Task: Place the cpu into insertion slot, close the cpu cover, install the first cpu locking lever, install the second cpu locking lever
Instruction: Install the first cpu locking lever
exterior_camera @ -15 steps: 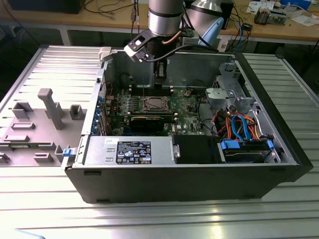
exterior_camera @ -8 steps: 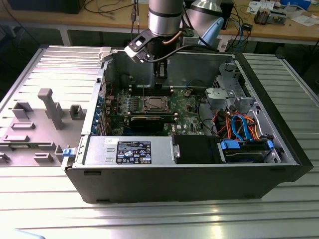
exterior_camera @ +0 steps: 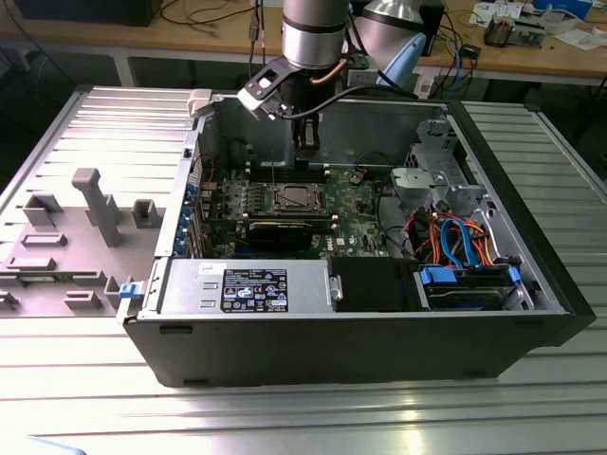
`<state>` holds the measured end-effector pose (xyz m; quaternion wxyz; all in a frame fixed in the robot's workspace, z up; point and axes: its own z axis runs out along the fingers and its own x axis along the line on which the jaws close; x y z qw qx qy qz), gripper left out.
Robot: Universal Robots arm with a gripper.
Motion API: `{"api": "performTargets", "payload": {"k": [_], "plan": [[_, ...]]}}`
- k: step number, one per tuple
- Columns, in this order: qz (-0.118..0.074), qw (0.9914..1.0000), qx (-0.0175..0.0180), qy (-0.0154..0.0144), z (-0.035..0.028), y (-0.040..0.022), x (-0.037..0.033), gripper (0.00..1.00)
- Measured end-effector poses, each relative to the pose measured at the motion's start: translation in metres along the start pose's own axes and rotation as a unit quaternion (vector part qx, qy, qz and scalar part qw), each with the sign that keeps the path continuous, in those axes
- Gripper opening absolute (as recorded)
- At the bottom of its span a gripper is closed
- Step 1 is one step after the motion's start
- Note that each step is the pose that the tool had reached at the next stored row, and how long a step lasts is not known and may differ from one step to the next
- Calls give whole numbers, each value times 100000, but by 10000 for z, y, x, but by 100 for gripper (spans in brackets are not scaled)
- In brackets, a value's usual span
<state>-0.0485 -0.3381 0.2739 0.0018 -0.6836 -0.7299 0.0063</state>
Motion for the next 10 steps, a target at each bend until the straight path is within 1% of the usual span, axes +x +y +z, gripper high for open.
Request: {"api": "performTargets", "payload": {"k": [10], "plan": [[-697,99998,-7,-10,0,0,-4,11]]}}
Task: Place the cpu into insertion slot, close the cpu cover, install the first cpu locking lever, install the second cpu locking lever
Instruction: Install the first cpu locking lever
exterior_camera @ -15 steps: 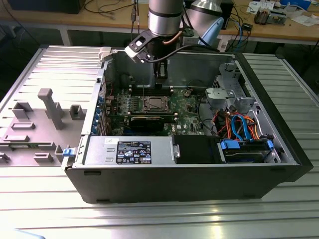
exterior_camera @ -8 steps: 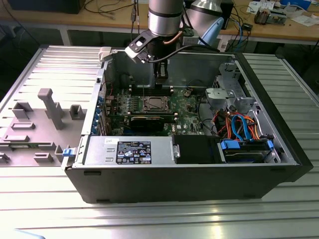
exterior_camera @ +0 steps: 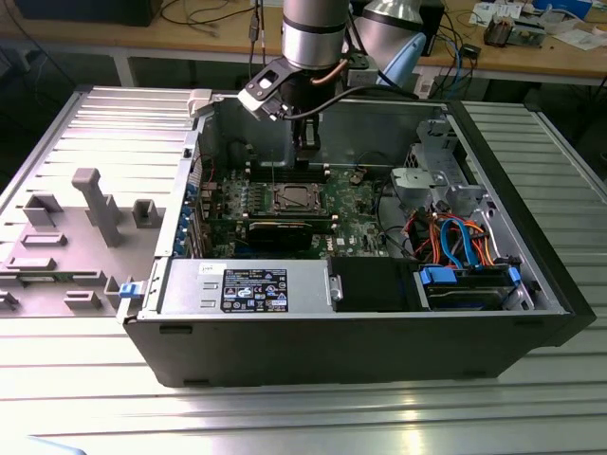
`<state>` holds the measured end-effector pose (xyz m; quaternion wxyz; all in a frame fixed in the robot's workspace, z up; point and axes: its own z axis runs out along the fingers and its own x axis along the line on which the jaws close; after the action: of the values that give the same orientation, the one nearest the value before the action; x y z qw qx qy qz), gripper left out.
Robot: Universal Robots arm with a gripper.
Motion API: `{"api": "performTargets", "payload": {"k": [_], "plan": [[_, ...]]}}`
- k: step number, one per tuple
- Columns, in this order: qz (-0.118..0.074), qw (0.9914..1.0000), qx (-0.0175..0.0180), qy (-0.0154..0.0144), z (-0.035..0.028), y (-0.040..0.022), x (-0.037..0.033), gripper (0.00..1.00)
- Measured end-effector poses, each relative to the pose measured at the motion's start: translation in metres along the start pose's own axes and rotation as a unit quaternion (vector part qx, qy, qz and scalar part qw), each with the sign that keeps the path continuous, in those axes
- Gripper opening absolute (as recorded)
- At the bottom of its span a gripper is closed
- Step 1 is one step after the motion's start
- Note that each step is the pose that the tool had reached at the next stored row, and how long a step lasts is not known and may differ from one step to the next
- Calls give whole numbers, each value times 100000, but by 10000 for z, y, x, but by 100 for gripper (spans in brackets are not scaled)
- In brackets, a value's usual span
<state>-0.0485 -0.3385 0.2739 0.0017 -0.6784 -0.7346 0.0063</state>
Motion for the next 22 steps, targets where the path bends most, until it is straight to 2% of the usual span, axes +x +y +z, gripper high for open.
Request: {"api": "performTargets", "payload": {"k": [15,17,19,22], "plan": [[-884,99996,-5,-7,-15,0,0,11],[-1741,99985,-12,-17,-16,-3,0,11],[-3316,99945,-21,-34,-17,-4,0,11],[-4628,99893,-26,-53,-17,-5,0,11]]}}
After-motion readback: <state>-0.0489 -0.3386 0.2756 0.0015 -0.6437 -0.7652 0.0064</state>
